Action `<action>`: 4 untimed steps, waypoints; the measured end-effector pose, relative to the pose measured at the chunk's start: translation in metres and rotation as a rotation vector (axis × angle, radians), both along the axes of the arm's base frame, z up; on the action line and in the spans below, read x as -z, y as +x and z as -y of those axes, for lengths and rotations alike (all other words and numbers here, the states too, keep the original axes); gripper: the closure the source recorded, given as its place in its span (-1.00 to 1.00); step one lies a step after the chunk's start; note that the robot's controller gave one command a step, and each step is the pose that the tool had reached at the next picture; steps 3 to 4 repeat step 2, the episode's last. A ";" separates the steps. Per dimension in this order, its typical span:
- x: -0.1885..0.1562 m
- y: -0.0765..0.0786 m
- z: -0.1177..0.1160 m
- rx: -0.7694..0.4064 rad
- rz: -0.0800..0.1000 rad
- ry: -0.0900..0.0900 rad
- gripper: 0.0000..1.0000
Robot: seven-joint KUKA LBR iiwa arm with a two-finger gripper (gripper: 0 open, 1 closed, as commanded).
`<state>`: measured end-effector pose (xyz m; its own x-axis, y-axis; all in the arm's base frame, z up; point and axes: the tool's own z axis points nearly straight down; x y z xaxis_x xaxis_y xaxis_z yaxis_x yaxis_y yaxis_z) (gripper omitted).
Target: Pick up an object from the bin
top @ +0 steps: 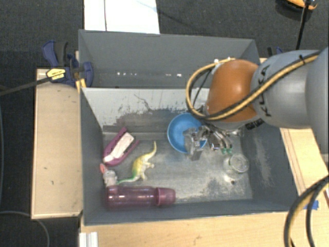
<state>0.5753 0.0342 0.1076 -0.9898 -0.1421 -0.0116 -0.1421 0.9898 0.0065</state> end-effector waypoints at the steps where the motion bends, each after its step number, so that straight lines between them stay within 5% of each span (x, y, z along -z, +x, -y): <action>1: -0.182 0.004 0.005 -0.302 -0.001 -0.004 1.00; 2: -0.224 0.007 0.006 -0.368 0.011 -0.007 1.00; 4: -0.224 0.007 0.006 -0.368 0.011 -0.007 1.00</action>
Offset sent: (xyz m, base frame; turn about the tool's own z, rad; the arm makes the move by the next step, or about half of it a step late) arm 0.0000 0.0000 0.0000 0.0000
